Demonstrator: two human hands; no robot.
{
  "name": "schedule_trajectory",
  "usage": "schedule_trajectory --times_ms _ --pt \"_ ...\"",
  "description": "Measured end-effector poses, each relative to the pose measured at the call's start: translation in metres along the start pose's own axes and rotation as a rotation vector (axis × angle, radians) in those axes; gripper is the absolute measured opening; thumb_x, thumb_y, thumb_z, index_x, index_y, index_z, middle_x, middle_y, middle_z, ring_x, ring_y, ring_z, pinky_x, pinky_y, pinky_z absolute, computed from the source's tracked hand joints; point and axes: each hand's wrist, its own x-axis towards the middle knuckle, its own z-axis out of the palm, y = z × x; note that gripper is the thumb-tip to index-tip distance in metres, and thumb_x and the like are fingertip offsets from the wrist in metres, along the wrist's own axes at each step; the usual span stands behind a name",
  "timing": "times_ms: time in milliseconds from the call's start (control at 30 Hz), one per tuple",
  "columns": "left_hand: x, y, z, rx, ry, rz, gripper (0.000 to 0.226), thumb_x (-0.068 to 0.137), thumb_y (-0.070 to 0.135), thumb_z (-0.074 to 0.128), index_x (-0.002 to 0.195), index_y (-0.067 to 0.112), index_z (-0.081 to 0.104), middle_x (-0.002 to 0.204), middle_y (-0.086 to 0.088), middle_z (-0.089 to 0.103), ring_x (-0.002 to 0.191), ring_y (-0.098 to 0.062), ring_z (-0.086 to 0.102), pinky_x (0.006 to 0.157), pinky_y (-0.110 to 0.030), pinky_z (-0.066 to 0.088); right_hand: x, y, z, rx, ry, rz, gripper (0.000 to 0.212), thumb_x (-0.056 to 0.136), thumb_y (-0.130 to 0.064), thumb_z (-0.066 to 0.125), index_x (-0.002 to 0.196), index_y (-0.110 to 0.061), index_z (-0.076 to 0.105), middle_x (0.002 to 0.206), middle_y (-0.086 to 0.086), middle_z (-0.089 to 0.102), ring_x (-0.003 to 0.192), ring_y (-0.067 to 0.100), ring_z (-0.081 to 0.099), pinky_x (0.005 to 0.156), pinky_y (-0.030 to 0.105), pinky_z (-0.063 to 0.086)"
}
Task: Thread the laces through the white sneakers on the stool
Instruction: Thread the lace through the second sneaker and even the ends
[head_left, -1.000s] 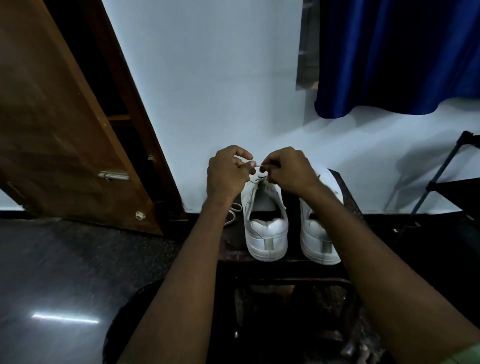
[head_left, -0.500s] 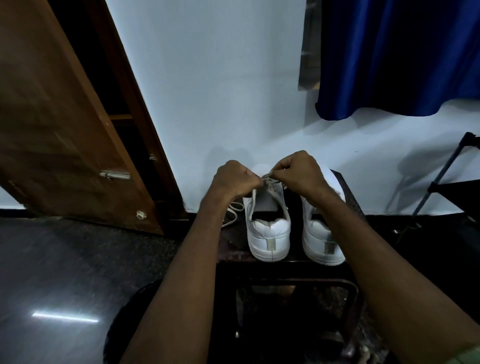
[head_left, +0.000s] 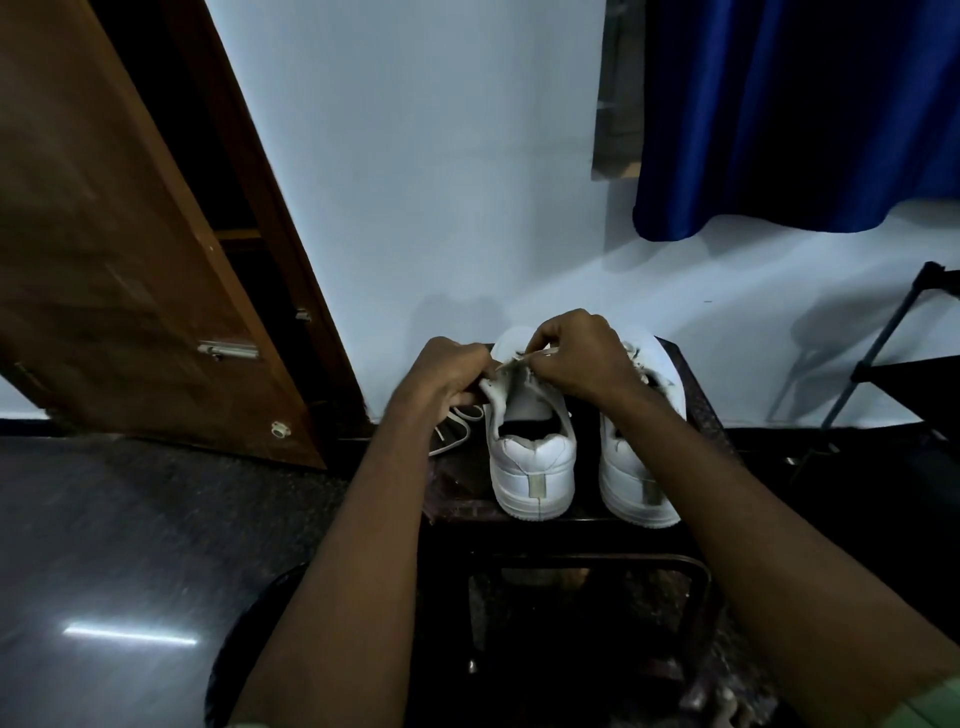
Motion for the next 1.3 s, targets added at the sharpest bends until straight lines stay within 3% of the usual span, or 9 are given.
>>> schedule_trajectory --times_ms 200,333,433,633,800,933,1133,1300 --pt "0.004 -0.001 0.001 -0.007 0.020 0.004 0.010 0.083 -0.007 0.065 0.089 0.001 0.067 0.072 -0.009 0.062 0.052 -0.012 0.062 0.046 -0.019 0.052 -0.001 -0.002 0.000 0.015 0.003 -0.007 0.006 0.076 -0.034 0.082 0.082 -0.033 0.083 0.081 -0.008 0.077 0.084 0.015 0.069 0.075 0.032 0.057" --pt "0.005 -0.001 -0.001 -0.030 -0.013 -0.032 0.019 0.085 -0.005 0.068 0.103 -0.002 0.073 0.078 -0.008 0.069 0.053 -0.009 0.066 0.047 -0.020 0.054 -0.001 -0.002 0.000 0.030 0.047 -0.030 0.009 0.077 -0.023 0.075 0.079 -0.029 0.081 0.063 -0.011 0.065 0.070 0.013 0.063 0.064 0.026 0.045" --pt "0.005 -0.001 -0.003 -0.063 -0.020 -0.053 0.024 0.087 -0.006 0.067 0.110 -0.004 0.074 0.081 -0.008 0.072 0.061 -0.012 0.068 0.045 -0.019 0.052 -0.001 -0.004 0.002 0.027 0.008 -0.051 0.006 0.076 -0.023 0.074 0.072 -0.025 0.078 0.061 -0.007 0.066 0.065 0.009 0.061 0.062 0.024 0.039" --pt "0.004 -0.001 -0.006 -0.092 -0.036 -0.073 0.029 0.089 -0.007 0.064 0.117 -0.006 0.072 0.091 -0.011 0.073 0.070 -0.015 0.069 0.046 -0.018 0.052 0.000 -0.010 0.009 -0.102 0.013 -0.061 0.007 0.073 -0.028 0.077 0.074 -0.021 0.078 0.069 -0.004 0.068 0.077 0.023 0.064 0.067 0.030 0.051" --pt "0.002 0.000 -0.007 -0.101 -0.041 -0.075 0.028 0.089 -0.007 0.065 0.117 -0.006 0.072 0.087 -0.010 0.073 0.059 -0.012 0.069 0.045 -0.018 0.052 0.001 -0.009 0.011 -0.169 0.045 -0.081 0.011 0.075 -0.031 0.075 0.079 -0.021 0.078 0.081 0.002 0.072 0.086 0.028 0.065 0.069 0.031 0.049" --pt "0.002 0.000 -0.007 -0.115 -0.048 -0.074 0.031 0.089 -0.008 0.064 0.119 -0.006 0.072 0.092 -0.012 0.074 0.067 -0.014 0.069 0.046 -0.018 0.052 0.000 -0.008 0.009 -0.141 0.063 -0.077 0.014 0.077 -0.034 0.077 0.080 -0.020 0.079 0.082 0.003 0.074 0.089 0.028 0.066 0.071 0.031 0.049" --pt "0.001 0.000 -0.006 -0.107 -0.045 -0.065 0.029 0.089 -0.009 0.064 0.116 -0.004 0.072 0.081 -0.008 0.071 0.052 -0.008 0.068 0.045 -0.018 0.052 -0.004 -0.008 0.005 -0.040 -0.011 -0.129 0.008 0.076 -0.028 0.079 0.080 -0.023 0.083 0.074 -0.001 0.075 0.077 0.018 0.066 0.068 0.028 0.047" --pt "0.001 0.000 -0.007 -0.104 -0.054 -0.061 0.014 0.090 -0.006 0.066 0.101 0.001 0.071 0.076 -0.007 0.070 0.045 -0.007 0.067 0.044 -0.018 0.052 -0.004 -0.011 0.007 -0.069 -0.026 -0.154 0.007 0.077 -0.028 0.078 0.081 -0.025 0.083 0.073 0.000 0.074 0.074 0.018 0.064 0.065 0.027 0.042"
